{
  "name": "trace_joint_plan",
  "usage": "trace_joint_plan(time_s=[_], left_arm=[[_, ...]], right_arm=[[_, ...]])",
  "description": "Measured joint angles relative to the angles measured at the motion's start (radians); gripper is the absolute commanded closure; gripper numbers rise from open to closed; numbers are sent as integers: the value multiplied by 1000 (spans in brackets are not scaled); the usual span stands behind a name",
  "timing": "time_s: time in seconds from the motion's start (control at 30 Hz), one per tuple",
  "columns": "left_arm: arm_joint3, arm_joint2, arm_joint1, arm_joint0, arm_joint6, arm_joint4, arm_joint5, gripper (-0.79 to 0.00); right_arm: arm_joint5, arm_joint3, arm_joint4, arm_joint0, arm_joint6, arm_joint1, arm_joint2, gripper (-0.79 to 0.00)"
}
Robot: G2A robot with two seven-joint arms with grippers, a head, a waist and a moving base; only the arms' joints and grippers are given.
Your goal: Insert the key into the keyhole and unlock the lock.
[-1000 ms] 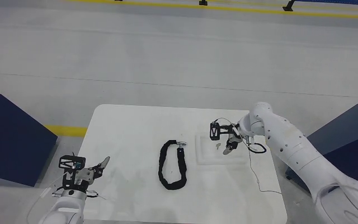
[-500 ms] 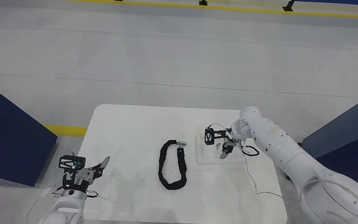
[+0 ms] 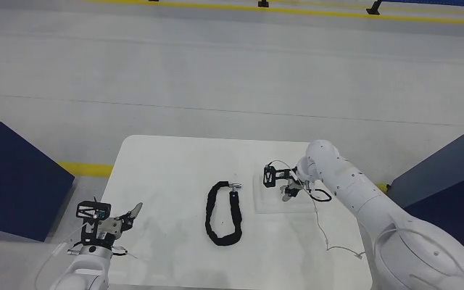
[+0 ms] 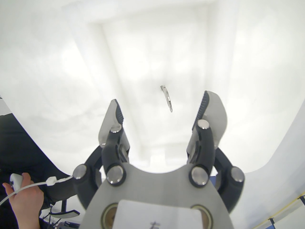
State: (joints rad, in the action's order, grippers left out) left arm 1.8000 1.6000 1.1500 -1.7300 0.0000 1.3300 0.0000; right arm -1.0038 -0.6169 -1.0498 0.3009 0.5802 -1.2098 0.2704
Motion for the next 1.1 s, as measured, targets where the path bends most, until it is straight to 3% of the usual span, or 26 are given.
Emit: trace_joint_plan(time_s=[0.3, 0.63, 1.1], left_arm=[[0, 0, 0, 0, 0, 0, 0, -785], [0, 0, 0, 0, 0, 0, 0, -785], [0, 0, 0, 0, 0, 0, 0, -785]], right_arm=[[-2, 66, -46, -6, -56, -36, -4, -326], [3, 103, -123, -4, -105, -64, -15, -209], [7, 89, -215, 10, -199, -56, -6, -105]])
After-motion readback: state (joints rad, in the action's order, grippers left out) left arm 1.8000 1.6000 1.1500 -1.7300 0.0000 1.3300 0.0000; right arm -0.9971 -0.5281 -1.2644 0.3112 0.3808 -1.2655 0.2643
